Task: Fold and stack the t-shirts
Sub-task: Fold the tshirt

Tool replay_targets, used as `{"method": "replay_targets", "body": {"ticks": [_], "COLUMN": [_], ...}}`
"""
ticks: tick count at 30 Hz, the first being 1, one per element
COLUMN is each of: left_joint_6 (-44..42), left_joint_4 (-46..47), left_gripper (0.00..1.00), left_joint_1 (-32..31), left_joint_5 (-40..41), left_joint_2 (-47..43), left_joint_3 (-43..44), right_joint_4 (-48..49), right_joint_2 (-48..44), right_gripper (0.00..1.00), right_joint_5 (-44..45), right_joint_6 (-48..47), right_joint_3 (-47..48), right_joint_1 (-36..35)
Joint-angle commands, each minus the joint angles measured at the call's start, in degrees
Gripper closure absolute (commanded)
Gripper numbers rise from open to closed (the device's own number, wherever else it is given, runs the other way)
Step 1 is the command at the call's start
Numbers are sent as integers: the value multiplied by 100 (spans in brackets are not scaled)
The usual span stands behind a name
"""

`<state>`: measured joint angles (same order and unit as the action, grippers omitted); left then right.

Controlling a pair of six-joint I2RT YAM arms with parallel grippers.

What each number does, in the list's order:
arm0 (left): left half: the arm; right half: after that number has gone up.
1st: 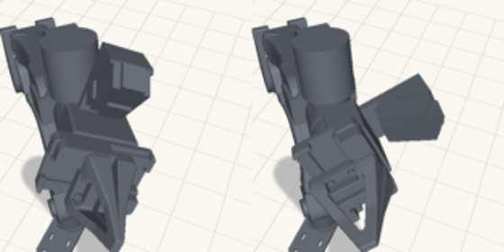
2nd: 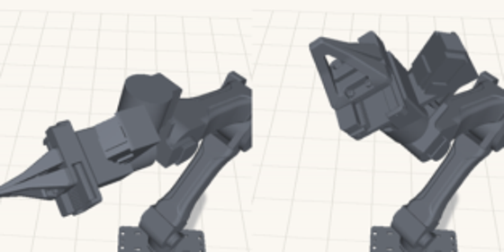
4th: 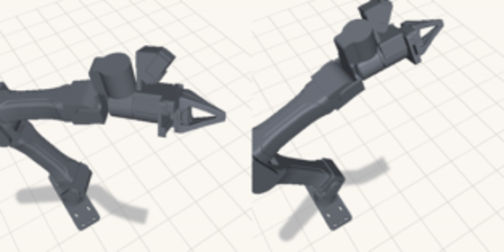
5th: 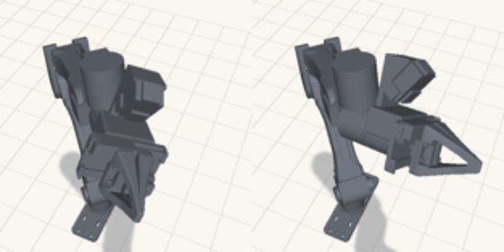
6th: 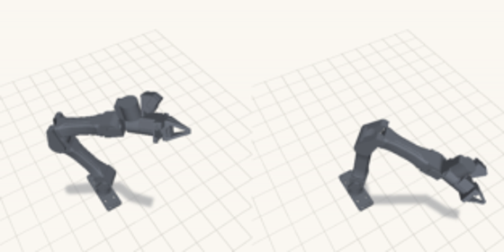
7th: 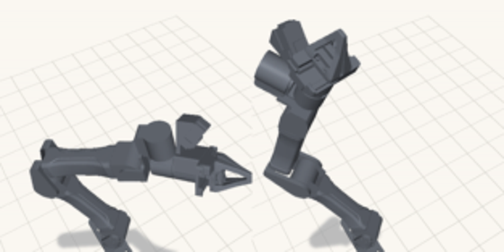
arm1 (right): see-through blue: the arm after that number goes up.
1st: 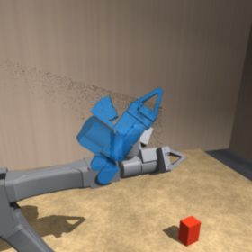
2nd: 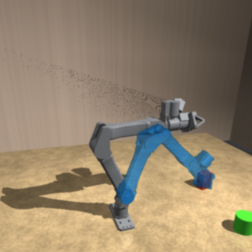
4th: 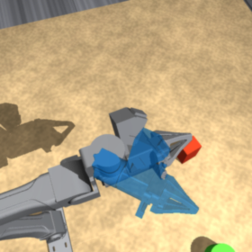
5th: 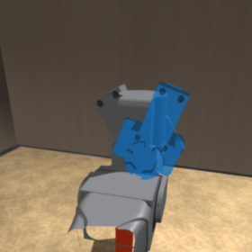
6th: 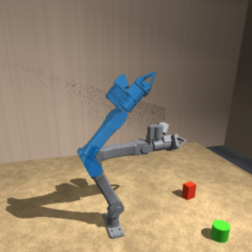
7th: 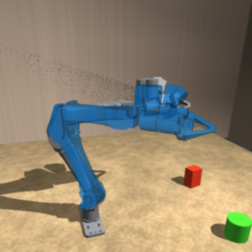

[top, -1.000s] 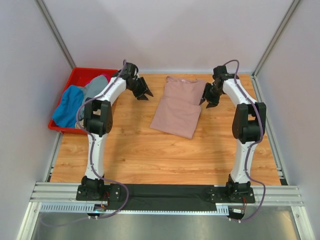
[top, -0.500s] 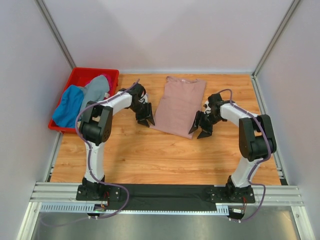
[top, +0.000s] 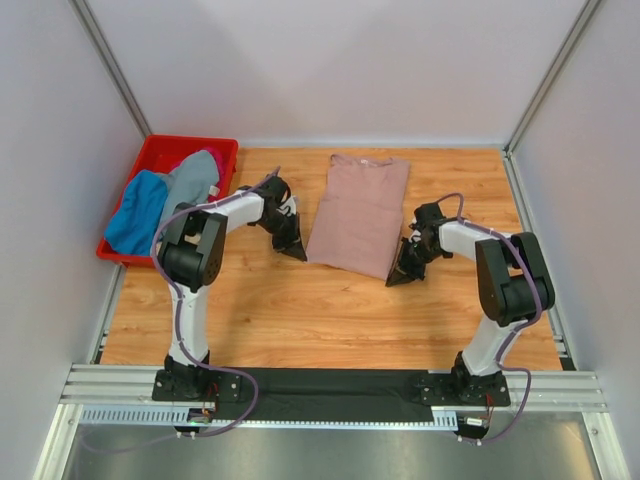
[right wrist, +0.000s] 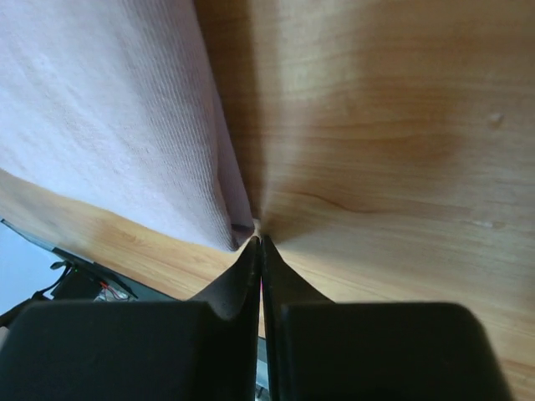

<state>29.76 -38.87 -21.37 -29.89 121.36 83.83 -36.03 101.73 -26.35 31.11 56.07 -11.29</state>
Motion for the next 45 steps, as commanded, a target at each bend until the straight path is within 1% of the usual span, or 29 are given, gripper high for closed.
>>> {"method": "replay_targets", "body": {"ticks": [1, 9, 10, 11, 13, 14, 16, 17, 20, 25, 28, 36, 39, 40, 42, 45], "left_joint_6": [30, -58, -67, -67, -40, -14, 65, 91, 205, 294, 250, 162, 144, 136, 118, 83], "left_joint_4": [90, -208, -269, -409, -559, -586, -569, -551, -455, -60, -15, -33, -41, -41, -50, -94], "left_gripper": [100, 100, 98, 86, 73, 65, 59, 55, 51, 50, 51, 54, 58, 61, 65, 78], "left_joint_1": [-122, -166, -158, -157, -157, -157, -166, -158, -158, -157, -157, -158, -157, -157, -166, -157], "left_joint_5": [-78, 246, 282, 317, 448, 484, 476, 458, 300, -157, -114, 1, 36, 45, 36, 62], "left_joint_2": [-332, -859, -895, -938, -1000, -1087, -1193, -1272, -1326, -1071, -817, -754, -710, -684, -631, -614], "left_joint_3": [-446, -1088, -1088, -1080, -1071, -1071, -1071, -1088, -1141, -1369, -1378, -1387, -1387, -1378, -1343, -1273], "right_joint_4": [228, -27, -44, -62, -71, -71, -36, 43, 175, 386, 474, 544, 571, 580, 615, 650], "right_joint_2": [-312, -1137, -1243, -1348, -1621, -1674, -1683, -1587, -1359, -998, -787, -690, -593, -576, -523, -479], "right_gripper": [100, 100, 100, 94, 82, 70, 63, 57, 53, 53, 54, 59, 65, 70, 73, 85], "right_joint_5": [165, 332, 315, 306, 297, 306, 245, 201, 112, 139, 200, 464, 517, 543, 561, 587], "right_joint_6": [0, -35, -9, 9, 88, 123, 228, 272, 387, 509, 518, 545, 501, 492, 448, 387], "right_joint_3": [-192, -808, -852, -913, -958, -958, -906, -879, -739, -580, -571, -712, -686, -677, -651, -589], "right_joint_1": [21, 13, 13, 13, 21, 13, 13, 13, 13, 13, -57, -251, -251, -260, -260, -251]}}
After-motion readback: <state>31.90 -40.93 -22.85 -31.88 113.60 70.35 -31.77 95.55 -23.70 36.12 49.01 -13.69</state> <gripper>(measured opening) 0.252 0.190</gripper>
